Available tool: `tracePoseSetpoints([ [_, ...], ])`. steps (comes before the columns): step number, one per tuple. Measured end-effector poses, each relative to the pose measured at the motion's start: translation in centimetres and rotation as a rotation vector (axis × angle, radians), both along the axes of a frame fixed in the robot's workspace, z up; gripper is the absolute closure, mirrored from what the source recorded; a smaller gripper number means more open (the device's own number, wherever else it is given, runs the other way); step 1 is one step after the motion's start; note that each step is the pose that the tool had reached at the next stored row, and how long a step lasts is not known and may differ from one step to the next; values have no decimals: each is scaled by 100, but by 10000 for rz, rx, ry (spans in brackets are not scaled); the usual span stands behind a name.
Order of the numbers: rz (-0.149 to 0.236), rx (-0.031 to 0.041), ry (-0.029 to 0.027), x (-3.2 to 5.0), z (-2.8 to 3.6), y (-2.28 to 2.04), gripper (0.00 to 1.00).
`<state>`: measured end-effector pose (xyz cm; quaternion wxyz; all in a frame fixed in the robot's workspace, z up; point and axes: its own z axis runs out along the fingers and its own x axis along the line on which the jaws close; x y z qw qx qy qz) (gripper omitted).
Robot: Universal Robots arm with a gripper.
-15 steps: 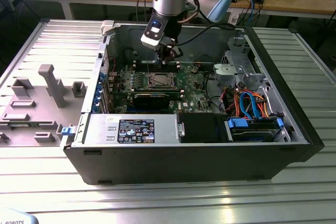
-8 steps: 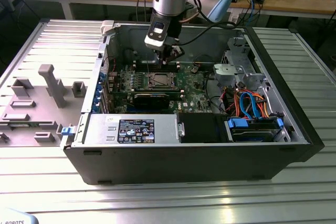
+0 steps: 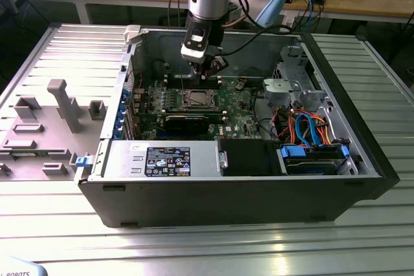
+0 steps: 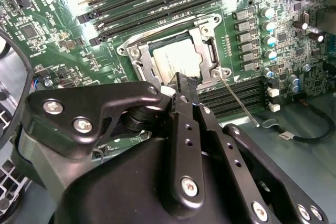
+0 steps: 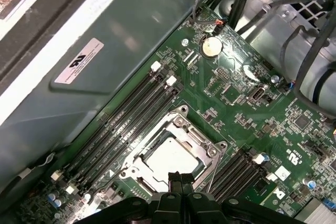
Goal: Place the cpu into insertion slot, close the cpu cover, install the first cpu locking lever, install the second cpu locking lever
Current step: 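Install the first cpu locking lever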
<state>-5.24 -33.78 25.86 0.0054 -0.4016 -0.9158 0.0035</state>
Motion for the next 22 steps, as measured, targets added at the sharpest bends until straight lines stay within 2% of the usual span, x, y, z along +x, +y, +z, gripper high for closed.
tracePoseSetpoints([
  [3, 46, 0, -110, 1, 0, 0, 89],
  [5, 289, 1, -123, 0, 0, -1, 89],
  [8, 1052, 5, -139, -1, 0, -1, 89],
  [14, 2017, 11, -171, 0, 0, -3, 89],
  [19, 2728, 17, -172, -1, 0, -3, 89],
  [22, 2980, 19, -172, -1, 0, -3, 89],
])
